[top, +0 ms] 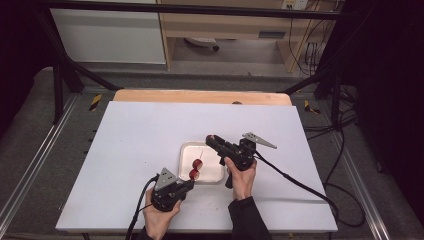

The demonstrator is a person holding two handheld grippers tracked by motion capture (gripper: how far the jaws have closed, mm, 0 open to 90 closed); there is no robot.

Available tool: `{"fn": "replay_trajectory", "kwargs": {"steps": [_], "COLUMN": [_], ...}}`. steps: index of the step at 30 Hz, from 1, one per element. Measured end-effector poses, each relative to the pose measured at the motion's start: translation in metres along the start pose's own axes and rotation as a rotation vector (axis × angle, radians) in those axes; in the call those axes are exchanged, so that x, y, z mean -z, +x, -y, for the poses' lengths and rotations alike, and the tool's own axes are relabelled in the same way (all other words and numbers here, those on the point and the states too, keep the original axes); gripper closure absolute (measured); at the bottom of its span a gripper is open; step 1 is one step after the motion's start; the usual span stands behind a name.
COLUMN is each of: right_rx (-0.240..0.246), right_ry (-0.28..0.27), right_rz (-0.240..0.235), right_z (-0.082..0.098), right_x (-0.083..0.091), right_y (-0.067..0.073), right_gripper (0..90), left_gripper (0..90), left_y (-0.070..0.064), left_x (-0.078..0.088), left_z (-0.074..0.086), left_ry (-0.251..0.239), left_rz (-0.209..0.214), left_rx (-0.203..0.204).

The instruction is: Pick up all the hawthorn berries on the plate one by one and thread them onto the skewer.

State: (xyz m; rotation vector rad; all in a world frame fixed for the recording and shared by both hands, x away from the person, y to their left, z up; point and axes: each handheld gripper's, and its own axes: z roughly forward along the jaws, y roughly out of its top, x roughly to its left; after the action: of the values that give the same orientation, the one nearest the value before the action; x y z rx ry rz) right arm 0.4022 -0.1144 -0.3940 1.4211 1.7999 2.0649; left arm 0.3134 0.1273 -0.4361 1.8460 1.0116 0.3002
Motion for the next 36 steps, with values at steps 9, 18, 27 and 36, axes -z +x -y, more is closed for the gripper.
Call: {"fn": "replay_trajectory", "kwargs": {"steps": [9,18,27,36], "right_rx": [-0.04,-0.064,-0.081,-0.091], "right_ry": [-0.072,-0.12,-0.161,-0.167], "right_rz": [-0.024,-0.04,-0.058,-0.063], "right_z": [0.004,0.002,0.005,0.007], "right_x": [0.002,0.005,0.004,0.003], "right_y": [0.002,0.005,0.005,0.005], "right_gripper": [62.0,62.0,62.1,62.1], "left_gripper": [88.1,88.1,88.1,88.1], "left_y": [-0.011,-0.016,-0.018,-0.023], "left_x": [-0.007,-0.014,-0.016,-0.018], "left_z": [-0.007,-0.011,-0.013,-0.015], "left_ry": [-0.037,-0.059,-0.079,-0.077], "left_rz": [-0.009,-0.011,0.003,0.021], "left_rx": [0.022,0.058,0.109,0.113]}}
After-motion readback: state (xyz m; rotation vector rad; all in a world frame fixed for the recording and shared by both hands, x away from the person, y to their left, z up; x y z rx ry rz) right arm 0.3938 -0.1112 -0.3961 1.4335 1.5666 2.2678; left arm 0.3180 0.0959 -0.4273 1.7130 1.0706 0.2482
